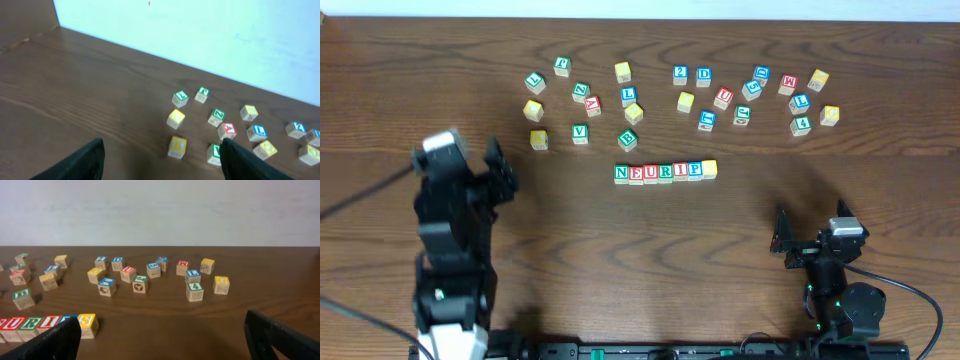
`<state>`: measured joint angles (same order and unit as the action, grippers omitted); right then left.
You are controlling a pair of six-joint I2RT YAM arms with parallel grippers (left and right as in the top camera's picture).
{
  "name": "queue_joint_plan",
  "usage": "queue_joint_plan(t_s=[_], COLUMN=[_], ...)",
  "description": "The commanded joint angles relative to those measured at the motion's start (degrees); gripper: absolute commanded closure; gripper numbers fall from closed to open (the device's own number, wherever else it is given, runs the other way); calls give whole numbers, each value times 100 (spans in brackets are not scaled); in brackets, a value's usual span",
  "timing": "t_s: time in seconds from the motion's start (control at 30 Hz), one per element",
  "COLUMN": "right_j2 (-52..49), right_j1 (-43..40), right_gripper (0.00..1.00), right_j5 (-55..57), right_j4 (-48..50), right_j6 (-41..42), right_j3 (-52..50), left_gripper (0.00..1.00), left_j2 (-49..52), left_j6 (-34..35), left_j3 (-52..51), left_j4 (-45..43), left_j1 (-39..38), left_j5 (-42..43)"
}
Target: Spell out NEURIPS
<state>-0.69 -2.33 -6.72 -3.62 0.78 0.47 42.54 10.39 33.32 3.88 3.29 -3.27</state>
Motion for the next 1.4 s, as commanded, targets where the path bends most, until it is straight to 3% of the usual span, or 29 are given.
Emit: queue_joint_plan(t_s=[0.0,0.77,1.27,1.37], right_j2=[39,39,39,39], right_j1=[-31,-31,-31,-31], right_gripper=[1,1,1,1], right_j5=[-46,-48,-48,-46], right_j4=[-7,-7,-7,-7], right_j6=[-63,-63,-63,-63], right_j3=[-15,-15,-15,-15], left_gripper=[27,28,28,28], left_j2=[-728,-2977,-3943,-4076], left_j6=[-94,-92,-96,-92], left_j3=[-796,-2865,-3309,-3309], left_j4=[-409,-1213,-979,-501], left_j1=[28,26,11,11], left_j5=[28,26,24,26])
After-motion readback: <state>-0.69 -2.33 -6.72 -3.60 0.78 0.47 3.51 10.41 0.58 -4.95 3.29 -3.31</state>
